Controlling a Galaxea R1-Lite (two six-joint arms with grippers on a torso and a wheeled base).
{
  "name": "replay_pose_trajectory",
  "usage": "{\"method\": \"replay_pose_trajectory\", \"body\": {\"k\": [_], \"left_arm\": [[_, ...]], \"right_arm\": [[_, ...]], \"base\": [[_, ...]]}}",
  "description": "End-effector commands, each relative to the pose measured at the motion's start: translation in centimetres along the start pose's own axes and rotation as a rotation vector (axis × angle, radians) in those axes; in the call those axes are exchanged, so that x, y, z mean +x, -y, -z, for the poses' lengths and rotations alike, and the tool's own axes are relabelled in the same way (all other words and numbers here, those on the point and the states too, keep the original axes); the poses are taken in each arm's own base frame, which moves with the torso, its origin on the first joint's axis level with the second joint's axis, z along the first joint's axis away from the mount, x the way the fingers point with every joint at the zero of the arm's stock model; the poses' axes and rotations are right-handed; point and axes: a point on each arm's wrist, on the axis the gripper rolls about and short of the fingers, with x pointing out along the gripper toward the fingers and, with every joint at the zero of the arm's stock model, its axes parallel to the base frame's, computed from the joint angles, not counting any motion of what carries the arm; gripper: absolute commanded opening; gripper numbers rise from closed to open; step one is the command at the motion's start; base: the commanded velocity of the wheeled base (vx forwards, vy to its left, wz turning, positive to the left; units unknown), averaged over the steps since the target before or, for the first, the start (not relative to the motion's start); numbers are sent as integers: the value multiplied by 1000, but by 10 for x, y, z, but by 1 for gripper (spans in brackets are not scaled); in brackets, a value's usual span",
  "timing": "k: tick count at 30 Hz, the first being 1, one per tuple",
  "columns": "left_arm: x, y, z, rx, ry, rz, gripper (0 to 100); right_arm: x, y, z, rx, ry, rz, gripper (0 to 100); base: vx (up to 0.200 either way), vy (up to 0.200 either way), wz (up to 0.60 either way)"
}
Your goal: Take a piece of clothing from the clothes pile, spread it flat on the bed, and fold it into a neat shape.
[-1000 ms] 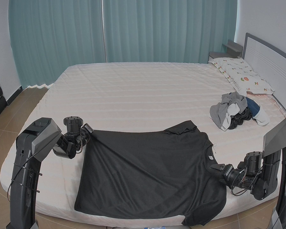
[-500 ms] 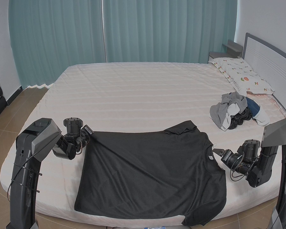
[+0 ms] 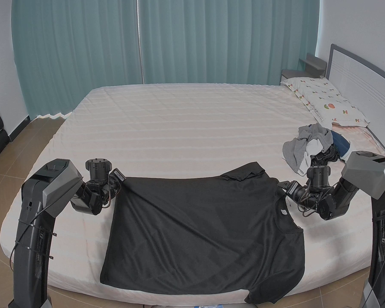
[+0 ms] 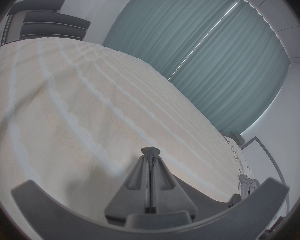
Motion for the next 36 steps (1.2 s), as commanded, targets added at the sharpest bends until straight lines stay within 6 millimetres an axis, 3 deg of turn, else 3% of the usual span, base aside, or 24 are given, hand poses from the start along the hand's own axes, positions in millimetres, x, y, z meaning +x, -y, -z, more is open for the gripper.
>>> {"method": "replay_pose_trajectory", "body": {"k": [1,9,10,18,28,36], "left_arm": [[-1,0,0,-1,0,0,0],[-2,-1,1,1,-5,-4,0],[-2,-1,1,1,-5,-4,0],[-2,-1,1,1,-2,-1,0],[-2,0,-1,-3,6,2,0],[0,2,-3,-4,39,29,0]], "right_arm": [[39,1,11,-11,-24,50,100],[49,-7,17,-26,-13,33,100],[50,-8,18,-26,-14,29,0],[54,-8,12,-17,30,35,0],[54,-10,-35,32,282,-18,0],[54,-13,-43,32,345,-64,0]], "base": [[0,0,0],[0,0,0],[0,0,0],[0,0,0],[0,0,0],[0,0,0]]}}
